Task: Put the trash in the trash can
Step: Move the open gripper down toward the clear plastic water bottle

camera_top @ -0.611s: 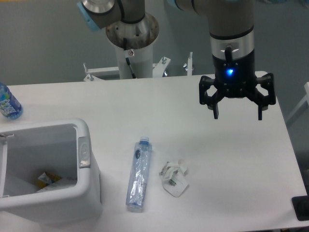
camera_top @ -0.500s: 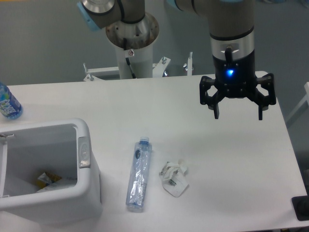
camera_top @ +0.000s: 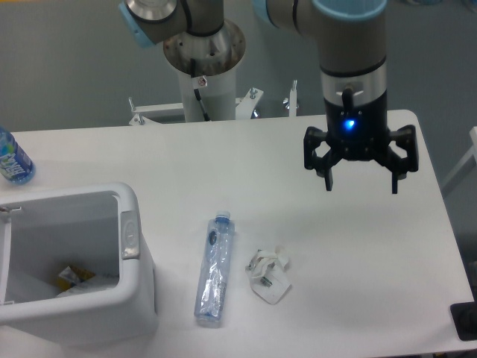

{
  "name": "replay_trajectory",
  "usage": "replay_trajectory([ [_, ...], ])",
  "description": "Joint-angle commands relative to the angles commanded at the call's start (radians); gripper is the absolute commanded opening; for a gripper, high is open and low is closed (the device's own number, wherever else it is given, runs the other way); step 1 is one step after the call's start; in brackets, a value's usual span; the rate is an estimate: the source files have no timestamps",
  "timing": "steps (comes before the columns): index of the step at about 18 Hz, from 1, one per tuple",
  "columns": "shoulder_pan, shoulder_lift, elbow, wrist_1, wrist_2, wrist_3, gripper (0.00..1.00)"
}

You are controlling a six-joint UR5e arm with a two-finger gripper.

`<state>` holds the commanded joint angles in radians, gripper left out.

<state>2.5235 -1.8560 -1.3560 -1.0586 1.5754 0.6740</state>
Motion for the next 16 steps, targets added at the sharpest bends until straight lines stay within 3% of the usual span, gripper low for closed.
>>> replay_trajectory([
  [9, -0.111, -0.126, -0.084, 0.003, -0.051, -0.099, 1.0],
  [10, -0.111, -0.135, -0.083, 0.003, -0.079, -0.109, 1.0],
  [13, -0.089, -0.181, -0.081, 0.005, -0.332, -0.135, 1.0],
  [16, -0.104, -0.23, -0.086, 0.018, -0.301, -0.142, 1.0],
])
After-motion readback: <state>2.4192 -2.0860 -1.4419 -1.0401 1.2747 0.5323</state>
